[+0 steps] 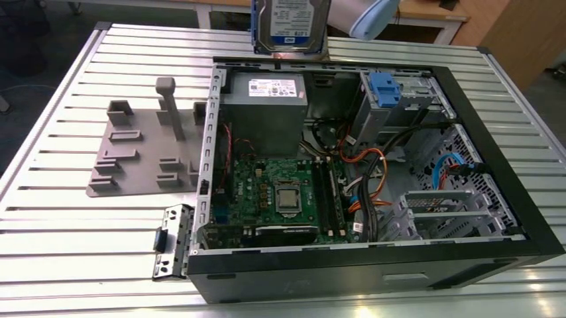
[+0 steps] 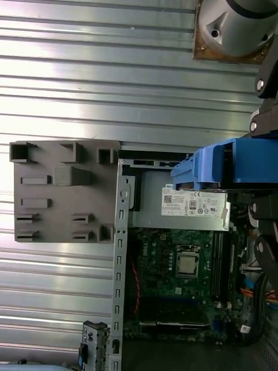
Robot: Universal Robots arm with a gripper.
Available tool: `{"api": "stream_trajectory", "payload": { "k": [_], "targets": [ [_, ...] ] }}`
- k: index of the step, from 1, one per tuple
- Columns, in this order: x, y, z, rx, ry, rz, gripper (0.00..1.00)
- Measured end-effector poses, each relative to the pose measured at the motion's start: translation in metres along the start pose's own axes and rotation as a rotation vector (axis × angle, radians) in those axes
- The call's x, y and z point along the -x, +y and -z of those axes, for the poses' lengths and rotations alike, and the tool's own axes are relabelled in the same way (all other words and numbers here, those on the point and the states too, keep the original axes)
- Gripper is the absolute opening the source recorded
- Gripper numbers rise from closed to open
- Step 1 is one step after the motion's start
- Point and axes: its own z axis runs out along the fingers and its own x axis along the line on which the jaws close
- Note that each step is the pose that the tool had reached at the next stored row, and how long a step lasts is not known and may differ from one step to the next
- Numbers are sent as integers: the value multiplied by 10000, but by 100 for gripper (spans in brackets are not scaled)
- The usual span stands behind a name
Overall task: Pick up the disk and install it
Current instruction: 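Pick up the disk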
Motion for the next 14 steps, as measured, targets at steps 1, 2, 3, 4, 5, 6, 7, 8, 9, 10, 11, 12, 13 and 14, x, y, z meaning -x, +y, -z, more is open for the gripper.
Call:
{"api": "stream_trajectory", "payload": {
  "k": [1, 2, 3, 4, 5, 6, 7, 8, 9, 10, 11, 12, 13, 14],
  "targets": [
    [-2, -16, 0, 0, 0, 0, 36],
    [-4, -31, -1, -1, 0, 1, 36],
    [-6, -48, -1, 0, 0, 1, 36],
    [-7, -62, -1, 0, 0, 1, 36],
    [-9, -78, -1, 0, 0, 1, 36],
    [-11, -94, -1, 0, 0, 0, 36],
    [-15, -110, -1, 0, 0, 0, 36],
    [-23, -123, -1, -1, -1, 1, 36],
    [-32, -134, -1, 0, -1, 1, 36],
    [-46, -142, -2, -1, -1, 1, 36],
    [-65, -149, -2, 0, 0, 1, 36],
    [-88, -154, -2, -1, -1, 1, 36],
    [-114, -160, -2, 0, 0, 0, 36],
    [-142, -165, -2, 0, 1, 0, 36]
  ]
}}
